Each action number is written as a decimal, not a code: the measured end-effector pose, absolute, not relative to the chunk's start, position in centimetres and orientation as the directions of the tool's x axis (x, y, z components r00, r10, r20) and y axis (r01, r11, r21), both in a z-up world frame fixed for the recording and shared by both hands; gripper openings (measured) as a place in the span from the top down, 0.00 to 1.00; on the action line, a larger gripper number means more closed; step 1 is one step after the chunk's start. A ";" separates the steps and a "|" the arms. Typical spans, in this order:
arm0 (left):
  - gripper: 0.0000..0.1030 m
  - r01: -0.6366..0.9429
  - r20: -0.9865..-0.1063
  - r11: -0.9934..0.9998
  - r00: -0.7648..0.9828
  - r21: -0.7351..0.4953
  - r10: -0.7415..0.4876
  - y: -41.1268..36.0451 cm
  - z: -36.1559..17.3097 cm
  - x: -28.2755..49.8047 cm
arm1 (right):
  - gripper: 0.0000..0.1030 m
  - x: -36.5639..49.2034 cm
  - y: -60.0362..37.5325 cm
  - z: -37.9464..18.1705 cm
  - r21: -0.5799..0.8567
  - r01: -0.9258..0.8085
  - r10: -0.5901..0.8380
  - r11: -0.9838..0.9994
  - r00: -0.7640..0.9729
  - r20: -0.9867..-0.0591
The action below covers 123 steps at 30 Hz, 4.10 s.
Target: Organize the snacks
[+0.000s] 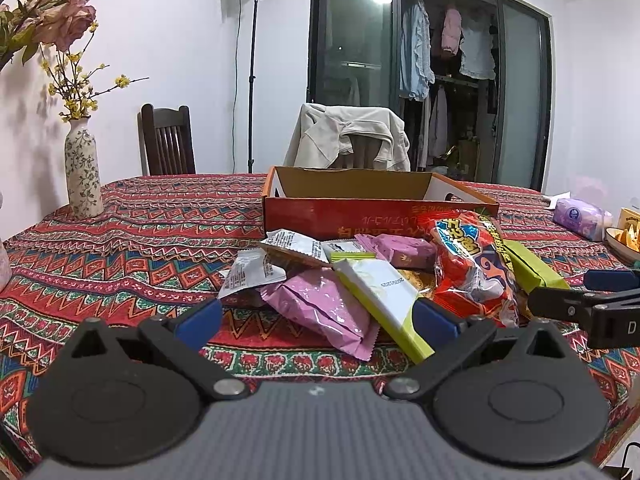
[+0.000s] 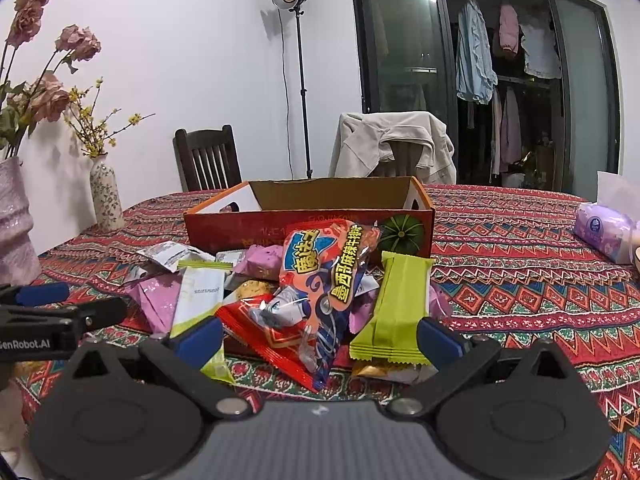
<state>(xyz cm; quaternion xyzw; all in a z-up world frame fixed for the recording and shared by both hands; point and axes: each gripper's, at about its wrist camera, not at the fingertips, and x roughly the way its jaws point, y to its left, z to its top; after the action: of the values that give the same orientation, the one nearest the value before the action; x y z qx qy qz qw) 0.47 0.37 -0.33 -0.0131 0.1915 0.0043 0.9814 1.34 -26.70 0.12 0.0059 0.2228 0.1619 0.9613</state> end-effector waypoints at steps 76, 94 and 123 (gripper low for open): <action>0.00 -0.035 -0.386 0.998 0.922 -0.055 0.011 1.9 -0.7 2.7 | 0.09 5.1 -28.2 0.6 0.029 -0.222 0.211 0.975 0.864 -0.458; 0.00 -0.076 -0.408 0.996 0.912 -0.055 0.047 2.3 -1.1 4.1 | 0.49 10.9 -27.5 -0.6 -0.042 -0.216 0.147 0.975 0.783 -0.605; 0.00 -0.094 -0.435 0.995 0.898 -0.033 0.071 3.3 0.8 7.6 | 0.65 10.5 -29.7 0.9 0.045 -0.187 0.185 0.981 0.849 -0.496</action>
<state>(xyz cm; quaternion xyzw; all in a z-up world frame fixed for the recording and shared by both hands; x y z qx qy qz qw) 7.57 3.30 0.78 -0.0265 0.2222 0.0424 0.9737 10.52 -29.70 0.93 -0.0024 0.2575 0.0968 0.9614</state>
